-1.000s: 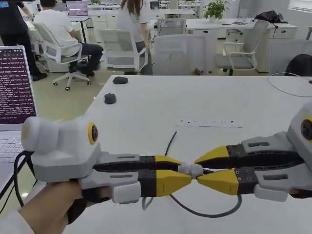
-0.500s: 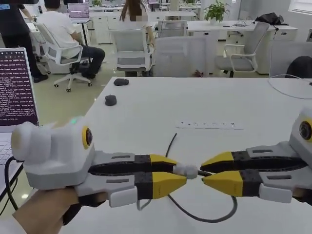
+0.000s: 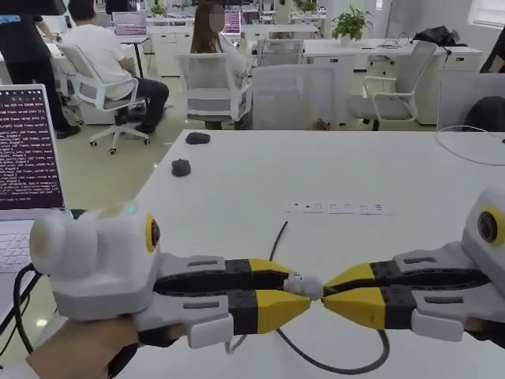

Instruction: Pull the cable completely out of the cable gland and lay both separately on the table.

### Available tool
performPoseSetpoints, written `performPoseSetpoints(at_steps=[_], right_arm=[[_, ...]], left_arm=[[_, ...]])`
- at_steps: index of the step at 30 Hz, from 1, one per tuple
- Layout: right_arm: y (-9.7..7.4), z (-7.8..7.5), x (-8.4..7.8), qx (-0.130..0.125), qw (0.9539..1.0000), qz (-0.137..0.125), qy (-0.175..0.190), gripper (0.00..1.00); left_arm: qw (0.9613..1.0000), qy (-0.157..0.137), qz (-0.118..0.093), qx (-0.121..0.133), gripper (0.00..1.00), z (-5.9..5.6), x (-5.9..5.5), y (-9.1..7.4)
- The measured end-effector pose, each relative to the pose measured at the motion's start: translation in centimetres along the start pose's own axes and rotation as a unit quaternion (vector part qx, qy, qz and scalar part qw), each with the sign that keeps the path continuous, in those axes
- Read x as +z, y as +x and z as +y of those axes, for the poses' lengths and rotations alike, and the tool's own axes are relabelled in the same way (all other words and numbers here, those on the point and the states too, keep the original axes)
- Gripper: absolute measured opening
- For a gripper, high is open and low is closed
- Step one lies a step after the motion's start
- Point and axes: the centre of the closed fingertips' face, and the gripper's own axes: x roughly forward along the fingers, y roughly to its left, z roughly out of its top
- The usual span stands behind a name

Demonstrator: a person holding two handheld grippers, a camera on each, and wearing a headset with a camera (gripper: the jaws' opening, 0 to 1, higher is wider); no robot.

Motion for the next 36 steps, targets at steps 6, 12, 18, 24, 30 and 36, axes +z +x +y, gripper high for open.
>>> performPoseSetpoints(at_steps=[6,12,18,24,30,36], right_arm=[[0.1,0.2,0.4,0.002,1.0000,-0.006,-0.003,0.02],[-0.3,0.3,0.5,0.000,0.9999,-0.013,0.007,0.02],[-0.1,0.4,0.6,-0.001,0.9999,-0.010,-0.005,0.02],[-0.4,0.1,0.3,-0.005,0.9999,-0.001,-0.012,0.02],[-0.9,-0.2,-0.6,-0.009,0.9995,0.020,-0.023,0.02],[-1.7,-0.8,-2.2,-0.017,0.9987,0.043,-0.022,0.02]], left_arm=[[0.9998,0.005,-0.006,-0.017,0.24,-0.4,0.1,0.8],[0.9984,-0.030,-0.028,-0.038,0.17,-0.9,1.1,0.8],[0.9976,-0.050,-0.016,-0.044,0.17,-0.9,1.0,0.7],[0.9976,-0.058,-0.013,-0.036,0.16,-0.6,1.0,0.4],[0.9974,-0.065,-0.014,-0.028,0.16,-0.2,0.8,-0.2],[0.9963,-0.082,-0.019,-0.017,0.16,0.2,0.5,-0.9]])
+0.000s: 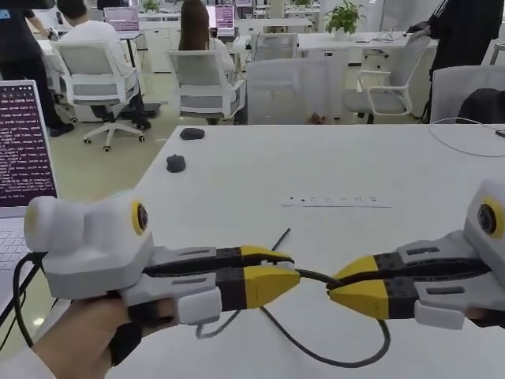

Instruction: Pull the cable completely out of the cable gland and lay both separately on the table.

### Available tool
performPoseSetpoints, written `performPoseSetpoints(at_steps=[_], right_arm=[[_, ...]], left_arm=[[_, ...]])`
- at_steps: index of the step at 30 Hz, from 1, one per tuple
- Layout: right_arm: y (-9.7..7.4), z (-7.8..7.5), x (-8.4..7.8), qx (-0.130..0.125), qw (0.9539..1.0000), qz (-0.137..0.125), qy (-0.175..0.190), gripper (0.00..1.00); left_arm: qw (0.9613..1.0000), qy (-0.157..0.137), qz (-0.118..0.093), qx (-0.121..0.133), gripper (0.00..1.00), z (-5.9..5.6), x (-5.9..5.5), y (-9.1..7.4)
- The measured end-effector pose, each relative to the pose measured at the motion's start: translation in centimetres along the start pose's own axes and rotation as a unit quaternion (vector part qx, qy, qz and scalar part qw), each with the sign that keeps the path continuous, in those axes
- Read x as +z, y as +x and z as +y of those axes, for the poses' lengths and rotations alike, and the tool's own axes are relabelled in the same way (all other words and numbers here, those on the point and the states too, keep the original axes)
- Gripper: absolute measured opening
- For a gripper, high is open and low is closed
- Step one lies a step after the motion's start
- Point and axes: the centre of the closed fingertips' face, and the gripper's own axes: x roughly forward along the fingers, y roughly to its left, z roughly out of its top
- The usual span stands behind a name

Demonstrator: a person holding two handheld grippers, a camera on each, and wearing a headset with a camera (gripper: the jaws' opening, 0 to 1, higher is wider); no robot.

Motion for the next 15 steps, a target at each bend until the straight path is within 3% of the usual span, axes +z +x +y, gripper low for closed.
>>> performPoseSetpoints(at_steps=[3,15], right_arm=[[-0.2,-0.2,-1.2,-0.004,0.9998,0.020,-0.006,0.02],[-2.2,-1.6,-5.0,-0.036,0.9977,0.054,0.021,0.02]], left_arm=[[1.0000,0.001,0.001,0.003,0.16,0.1,-0.2,-0.2],[0.9994,-0.001,-0.021,0.026,0.16,0.7,0.1,-1.5]])
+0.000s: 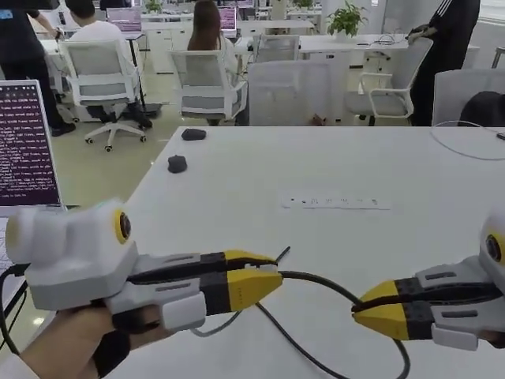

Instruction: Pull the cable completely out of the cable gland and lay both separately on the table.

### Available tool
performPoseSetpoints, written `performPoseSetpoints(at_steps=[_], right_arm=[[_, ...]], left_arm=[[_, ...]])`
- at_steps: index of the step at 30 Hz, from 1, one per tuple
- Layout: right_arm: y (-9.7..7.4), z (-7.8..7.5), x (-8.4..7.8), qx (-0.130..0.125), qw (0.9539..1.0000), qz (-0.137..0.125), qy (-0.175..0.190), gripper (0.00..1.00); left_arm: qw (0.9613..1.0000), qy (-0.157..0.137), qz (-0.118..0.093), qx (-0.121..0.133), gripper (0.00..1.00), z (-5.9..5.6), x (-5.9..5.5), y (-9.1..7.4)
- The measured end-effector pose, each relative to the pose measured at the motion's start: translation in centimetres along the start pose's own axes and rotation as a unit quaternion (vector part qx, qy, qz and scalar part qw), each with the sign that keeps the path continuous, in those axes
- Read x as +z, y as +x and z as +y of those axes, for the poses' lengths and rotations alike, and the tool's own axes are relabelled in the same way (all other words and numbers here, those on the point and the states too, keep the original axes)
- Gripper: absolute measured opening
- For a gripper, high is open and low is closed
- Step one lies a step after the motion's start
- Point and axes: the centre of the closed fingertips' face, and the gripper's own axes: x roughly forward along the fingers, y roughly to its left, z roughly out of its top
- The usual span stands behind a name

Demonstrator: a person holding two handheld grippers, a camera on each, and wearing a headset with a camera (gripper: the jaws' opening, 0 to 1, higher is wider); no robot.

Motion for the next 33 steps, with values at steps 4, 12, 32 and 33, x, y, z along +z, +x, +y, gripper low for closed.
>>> performPoseSetpoints(at_steps=[4,12,32,33], right_arm=[[-0.2,-0.2,-0.5,-0.006,1.0000,0.004,0.006,0.02],[-0.3,-0.5,-0.7,-0.018,0.9997,0.015,0.000,0.03],[0.7,1.7,5.1,0.028,0.9984,-0.015,-0.047,0.11],[0.8,1.7,5.2,0.031,0.9982,-0.015,-0.048,0.11]], left_arm=[[1.0000,0.003,-0.003,0.004,0.16,0.1,0.1,0.0],[0.9998,0.004,0.004,0.021,0.16,0.4,0.1,0.5],[0.9994,0.019,0.018,0.024,0.16,-0.4,-1.5,3.8],[0.9994,0.021,0.017,0.023,0.17,-0.5,-1.6,3.9]])
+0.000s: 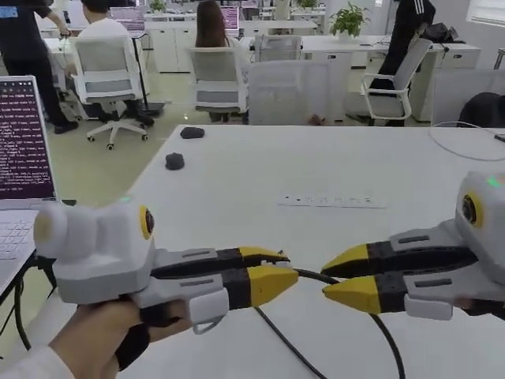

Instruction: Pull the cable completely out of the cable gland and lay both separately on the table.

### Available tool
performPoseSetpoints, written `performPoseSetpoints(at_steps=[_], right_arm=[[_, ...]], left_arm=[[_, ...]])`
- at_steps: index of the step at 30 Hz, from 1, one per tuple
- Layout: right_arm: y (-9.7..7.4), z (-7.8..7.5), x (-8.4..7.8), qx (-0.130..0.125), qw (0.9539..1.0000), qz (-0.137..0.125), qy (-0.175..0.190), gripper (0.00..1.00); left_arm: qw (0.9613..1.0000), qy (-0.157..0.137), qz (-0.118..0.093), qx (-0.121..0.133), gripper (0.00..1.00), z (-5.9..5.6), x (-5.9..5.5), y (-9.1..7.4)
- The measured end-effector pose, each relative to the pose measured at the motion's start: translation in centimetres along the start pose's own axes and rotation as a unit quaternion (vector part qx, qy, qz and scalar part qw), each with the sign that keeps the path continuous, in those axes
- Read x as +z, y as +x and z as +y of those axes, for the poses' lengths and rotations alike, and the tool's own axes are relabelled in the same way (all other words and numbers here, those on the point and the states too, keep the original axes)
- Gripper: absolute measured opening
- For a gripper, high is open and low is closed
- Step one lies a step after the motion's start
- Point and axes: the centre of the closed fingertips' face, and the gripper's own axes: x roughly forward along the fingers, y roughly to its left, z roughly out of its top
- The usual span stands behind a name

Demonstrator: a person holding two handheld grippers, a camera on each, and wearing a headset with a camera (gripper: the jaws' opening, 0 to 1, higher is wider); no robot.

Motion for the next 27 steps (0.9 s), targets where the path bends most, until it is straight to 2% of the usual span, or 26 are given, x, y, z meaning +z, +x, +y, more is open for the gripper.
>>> performPoseSetpoints(at_steps=[5,10,12,17,27], right_arm=[[0.6,0.2,0.5,0.023,0.9995,-0.016,-0.010,0.08],[1.0,0.4,0.2,0.041,0.9989,-0.018,-0.012,0.04],[1.1,0.3,0.4,0.042,0.9986,-0.027,-0.019,0.03],[1.3,0.0,0.6,0.046,0.9981,-0.029,-0.029,0.03],[0.7,-0.3,-0.2,0.056,0.9980,-0.030,-0.004,0.02]], left_arm=[[0.9999,0.013,0.005,0.004,0.17,-0.4,-0.5,0.5],[0.9997,0.016,0.001,0.016,0.17,-0.3,-0.4,0.4],[0.9997,0.012,-0.004,0.021,0.17,-0.1,-0.3,0.2],[0.9995,0.013,-0.008,0.028,0.17,0.1,-0.1,0.1],[0.9992,0.024,-0.008,0.032,0.17,0.2,-0.5,0.9]])
